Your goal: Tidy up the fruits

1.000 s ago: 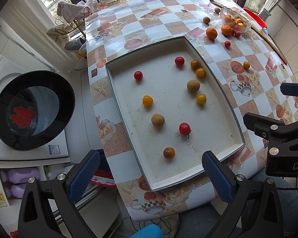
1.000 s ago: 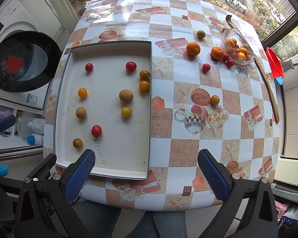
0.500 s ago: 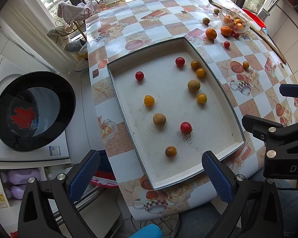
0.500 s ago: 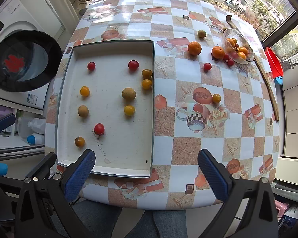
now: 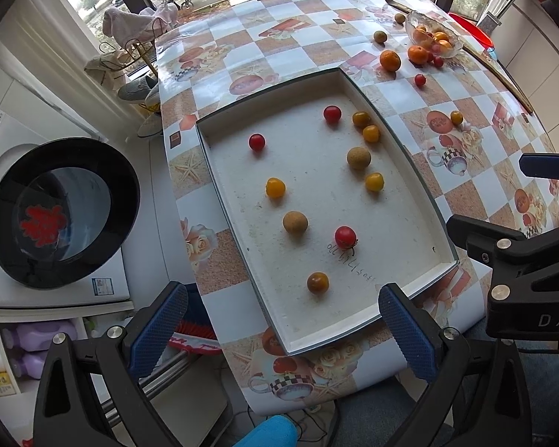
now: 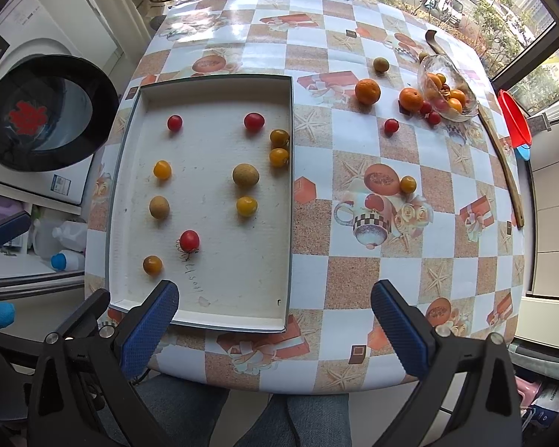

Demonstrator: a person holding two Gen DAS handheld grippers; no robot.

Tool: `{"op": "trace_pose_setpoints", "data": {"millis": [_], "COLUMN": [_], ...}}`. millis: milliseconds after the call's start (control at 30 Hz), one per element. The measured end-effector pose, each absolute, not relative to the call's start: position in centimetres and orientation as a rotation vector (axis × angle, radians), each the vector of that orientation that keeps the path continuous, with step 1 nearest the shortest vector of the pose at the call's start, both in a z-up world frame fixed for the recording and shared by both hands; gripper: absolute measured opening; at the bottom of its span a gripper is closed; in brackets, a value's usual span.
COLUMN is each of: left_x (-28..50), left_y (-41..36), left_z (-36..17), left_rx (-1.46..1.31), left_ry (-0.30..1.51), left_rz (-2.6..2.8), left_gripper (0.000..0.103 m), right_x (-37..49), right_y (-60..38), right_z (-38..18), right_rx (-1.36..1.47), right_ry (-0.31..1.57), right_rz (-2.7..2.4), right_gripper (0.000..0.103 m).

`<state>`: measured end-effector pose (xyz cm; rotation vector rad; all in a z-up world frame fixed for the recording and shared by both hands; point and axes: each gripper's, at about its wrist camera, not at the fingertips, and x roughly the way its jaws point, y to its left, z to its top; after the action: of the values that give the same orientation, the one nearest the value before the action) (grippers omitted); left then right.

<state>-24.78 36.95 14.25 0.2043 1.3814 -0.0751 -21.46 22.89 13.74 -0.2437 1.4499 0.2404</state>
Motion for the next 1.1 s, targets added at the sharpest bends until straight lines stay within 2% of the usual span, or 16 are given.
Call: {"op": "trace_pose_setpoints", "data": {"millis": [1100], "left_x": [-24.25], "left_y": [36.11], "left_z": [13.69], "left_rx": [0.233], "left_ry": [1.401], "left_rz": [-0.113], "left_gripper": [0.103], "right_x": [-21.36], "right_y": [22.96], "right_z": [13.64], "right_rx": [-0.247], "right_ry": [1.452], "right_rz": [0.243], "right_gripper": [0.103]}}
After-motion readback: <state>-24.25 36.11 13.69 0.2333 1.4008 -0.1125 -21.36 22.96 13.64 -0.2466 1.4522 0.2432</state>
